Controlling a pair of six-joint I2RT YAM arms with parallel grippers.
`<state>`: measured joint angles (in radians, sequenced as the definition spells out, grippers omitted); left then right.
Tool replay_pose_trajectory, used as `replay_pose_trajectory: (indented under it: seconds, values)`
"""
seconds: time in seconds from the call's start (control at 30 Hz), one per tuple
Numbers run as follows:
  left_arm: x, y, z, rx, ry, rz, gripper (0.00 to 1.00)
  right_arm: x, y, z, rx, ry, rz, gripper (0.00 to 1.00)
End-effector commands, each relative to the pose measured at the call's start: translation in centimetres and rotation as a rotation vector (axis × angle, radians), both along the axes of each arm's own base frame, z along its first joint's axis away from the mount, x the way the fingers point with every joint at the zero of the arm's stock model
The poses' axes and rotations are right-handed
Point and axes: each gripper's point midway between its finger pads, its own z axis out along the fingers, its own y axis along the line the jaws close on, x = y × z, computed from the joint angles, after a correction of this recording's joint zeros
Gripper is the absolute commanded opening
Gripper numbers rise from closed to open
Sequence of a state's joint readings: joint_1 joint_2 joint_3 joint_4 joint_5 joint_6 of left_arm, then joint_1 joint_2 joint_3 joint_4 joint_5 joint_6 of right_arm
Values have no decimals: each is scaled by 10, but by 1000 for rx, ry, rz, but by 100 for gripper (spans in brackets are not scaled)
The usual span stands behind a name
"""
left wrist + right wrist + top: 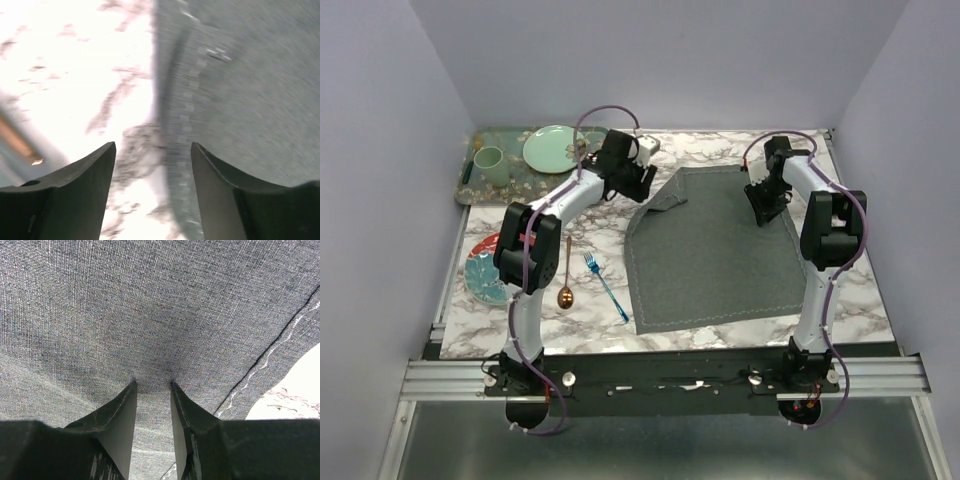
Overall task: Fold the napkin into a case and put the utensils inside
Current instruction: Flatten out the crumpled napkin at the center of the board.
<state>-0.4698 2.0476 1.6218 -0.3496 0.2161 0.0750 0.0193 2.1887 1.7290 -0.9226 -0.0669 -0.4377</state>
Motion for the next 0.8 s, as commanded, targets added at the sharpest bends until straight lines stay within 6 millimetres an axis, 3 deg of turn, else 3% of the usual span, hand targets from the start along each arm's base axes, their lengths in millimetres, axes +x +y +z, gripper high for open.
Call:
replay_pose_trajectory:
  seconds: [0.0,0.17,0.2,0.37,0.5,0.77]
  values:
    - [43,14,35,-68,-68,56,62,-10,-1,3,8,29,-6,41]
    - [46,-20,41,-163,-22,-35,59,-12,0,3,13,34,-11,41]
    - [42,-27,27,-173,26,-59,59,-12,0,2,13,37,-10,41]
    - [41,-48,10,-233,111,-77,64,-12,1,2,18,38,-12,41]
    - [36,-59,-13,-224,159,-86,64,-12,1,2,21,42,-12,41]
    - [27,-67,-37,-198,213,-90,64,-13,2,2,26,44,-11,41]
